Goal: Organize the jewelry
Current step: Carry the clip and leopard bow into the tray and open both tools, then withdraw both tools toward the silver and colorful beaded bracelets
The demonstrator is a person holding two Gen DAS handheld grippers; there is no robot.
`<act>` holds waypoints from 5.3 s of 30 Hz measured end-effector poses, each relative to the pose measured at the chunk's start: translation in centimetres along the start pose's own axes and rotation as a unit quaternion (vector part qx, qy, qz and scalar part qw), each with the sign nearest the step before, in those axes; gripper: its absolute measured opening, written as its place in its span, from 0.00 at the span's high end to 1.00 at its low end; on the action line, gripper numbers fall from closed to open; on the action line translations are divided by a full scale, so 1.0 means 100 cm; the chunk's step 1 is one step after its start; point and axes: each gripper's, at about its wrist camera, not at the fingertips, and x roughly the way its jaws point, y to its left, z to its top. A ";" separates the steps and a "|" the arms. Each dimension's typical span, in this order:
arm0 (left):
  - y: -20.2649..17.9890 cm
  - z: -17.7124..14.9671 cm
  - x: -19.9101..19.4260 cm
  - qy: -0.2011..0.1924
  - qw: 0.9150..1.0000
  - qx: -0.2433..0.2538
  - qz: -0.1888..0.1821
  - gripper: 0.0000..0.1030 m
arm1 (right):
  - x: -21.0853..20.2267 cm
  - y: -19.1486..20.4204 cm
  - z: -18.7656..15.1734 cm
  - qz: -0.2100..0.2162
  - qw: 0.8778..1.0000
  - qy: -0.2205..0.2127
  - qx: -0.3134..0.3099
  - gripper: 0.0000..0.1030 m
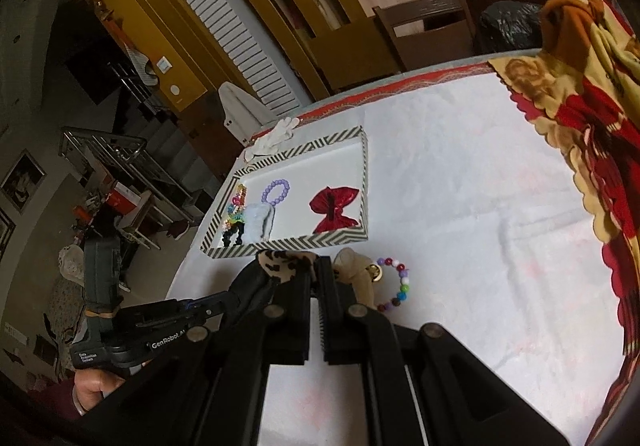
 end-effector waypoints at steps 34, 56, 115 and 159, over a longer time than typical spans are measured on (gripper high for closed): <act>0.127 0.155 0.024 -0.042 0.996 -0.054 0.061 0.89 | 0.165 0.069 0.124 0.004 0.997 0.042 -0.061 0.97; 0.169 0.190 0.093 -0.002 0.994 -0.077 0.074 0.89 | 0.264 0.073 0.137 -0.002 0.993 0.103 -0.053 0.97; 0.086 0.064 0.009 -0.031 0.991 -0.081 0.106 0.55 | 0.142 0.059 0.022 -0.081 0.992 0.068 -0.067 0.42; -0.040 0.015 -0.065 -0.113 0.986 0.000 0.118 0.55 | 0.000 0.046 -0.020 -0.103 0.991 0.017 -0.087 0.29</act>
